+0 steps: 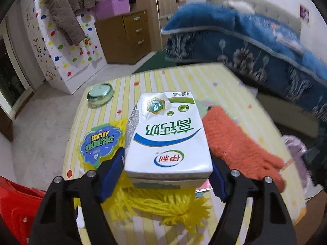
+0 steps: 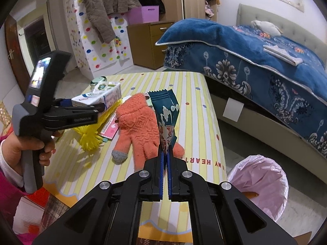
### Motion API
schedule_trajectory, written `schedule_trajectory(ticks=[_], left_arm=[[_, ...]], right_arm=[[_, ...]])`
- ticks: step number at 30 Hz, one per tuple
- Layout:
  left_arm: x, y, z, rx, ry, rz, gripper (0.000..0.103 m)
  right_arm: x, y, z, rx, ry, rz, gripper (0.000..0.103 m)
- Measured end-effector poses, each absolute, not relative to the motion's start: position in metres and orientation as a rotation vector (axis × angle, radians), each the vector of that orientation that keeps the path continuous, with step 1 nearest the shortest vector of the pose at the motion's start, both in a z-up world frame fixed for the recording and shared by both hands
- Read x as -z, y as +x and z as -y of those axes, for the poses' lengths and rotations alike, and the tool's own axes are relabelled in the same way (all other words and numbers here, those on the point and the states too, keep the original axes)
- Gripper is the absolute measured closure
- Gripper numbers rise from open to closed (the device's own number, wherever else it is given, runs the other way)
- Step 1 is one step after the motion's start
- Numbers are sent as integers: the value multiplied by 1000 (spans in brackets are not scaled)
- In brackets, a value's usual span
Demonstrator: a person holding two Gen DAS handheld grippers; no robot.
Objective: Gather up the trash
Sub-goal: 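Carry carton and wrapper over the pink bin and open both tools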
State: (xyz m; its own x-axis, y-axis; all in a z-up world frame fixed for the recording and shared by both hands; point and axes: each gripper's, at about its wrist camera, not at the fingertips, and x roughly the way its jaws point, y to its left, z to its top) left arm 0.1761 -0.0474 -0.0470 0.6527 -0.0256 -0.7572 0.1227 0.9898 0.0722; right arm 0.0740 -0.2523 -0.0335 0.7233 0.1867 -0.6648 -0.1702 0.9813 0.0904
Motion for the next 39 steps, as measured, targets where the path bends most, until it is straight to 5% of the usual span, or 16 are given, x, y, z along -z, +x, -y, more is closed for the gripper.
schedule_trajectory(ticks=[11, 39], left_arm=[[1, 101, 51, 302, 9, -710, 31], [47, 55, 229, 687, 182, -698, 31]], right_arm=[[28, 59, 256, -194, 51, -734, 101], [62, -6, 386, 120, 204, -777, 101]])
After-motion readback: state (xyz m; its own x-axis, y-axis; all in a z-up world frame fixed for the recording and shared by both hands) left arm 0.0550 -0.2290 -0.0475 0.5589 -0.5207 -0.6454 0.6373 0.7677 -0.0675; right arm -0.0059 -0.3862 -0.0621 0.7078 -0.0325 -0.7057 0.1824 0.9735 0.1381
